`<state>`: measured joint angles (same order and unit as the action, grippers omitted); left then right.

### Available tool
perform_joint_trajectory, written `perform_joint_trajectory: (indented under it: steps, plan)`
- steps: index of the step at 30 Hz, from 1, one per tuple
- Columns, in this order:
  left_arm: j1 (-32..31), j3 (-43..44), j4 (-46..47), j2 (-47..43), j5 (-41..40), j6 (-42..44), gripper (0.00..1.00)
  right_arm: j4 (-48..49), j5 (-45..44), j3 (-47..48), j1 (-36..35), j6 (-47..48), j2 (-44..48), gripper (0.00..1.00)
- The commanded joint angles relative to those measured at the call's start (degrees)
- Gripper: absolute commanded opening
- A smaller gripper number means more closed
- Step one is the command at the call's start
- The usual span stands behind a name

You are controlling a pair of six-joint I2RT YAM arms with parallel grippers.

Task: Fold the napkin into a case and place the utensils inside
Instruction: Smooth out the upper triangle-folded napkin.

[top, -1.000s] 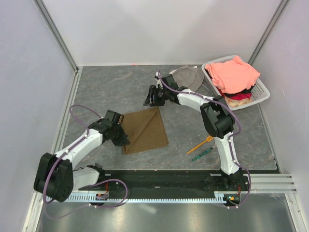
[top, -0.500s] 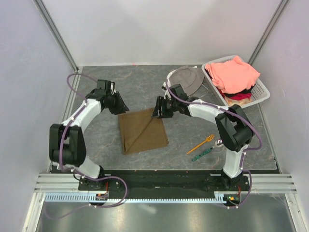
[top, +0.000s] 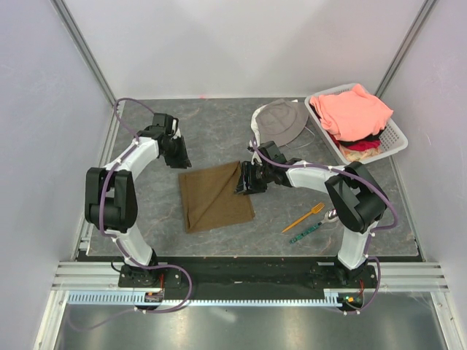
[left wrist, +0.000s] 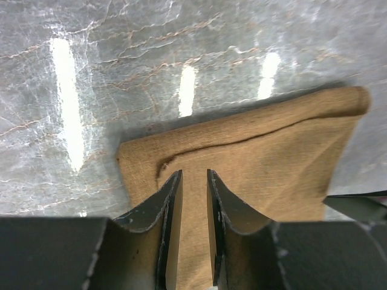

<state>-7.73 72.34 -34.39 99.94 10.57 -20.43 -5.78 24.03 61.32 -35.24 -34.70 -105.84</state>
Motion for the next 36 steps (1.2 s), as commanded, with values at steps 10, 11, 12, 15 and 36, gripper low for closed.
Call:
perform_joint_trajectory:
  steps: [10, 11, 12, 15, 36]
  plan:
    - [-0.09, 1.23, -1.47, 3.95, -2.65, 6.28, 0.24, 3.93, 0.31, -0.68, 0.09, -0.02, -0.07, 0.53]
    - [-0.36, 0.97, -1.38, 3.86, -2.92, 6.36, 0.25, 3.85, 0.31, -0.68, 0.09, -0.02, 0.02, 0.53]
    - [-0.45, 0.88, -1.38, 3.86, -3.53, 6.54, 0.26, 3.93, 0.31, -0.76, 0.09, 0.07, -0.15, 0.53]
    - [-0.80, 0.44, -1.55, 3.95, -4.41, 6.80, 0.28, 4.02, 0.31, -0.50, 0.00, -0.11, -0.24, 0.53]
    - [-2.38, -0.79, -2.43, 5.00, -7.58, 7.06, 0.29, 4.55, 0.67, -0.50, -0.09, -0.28, -1.30, 0.53]
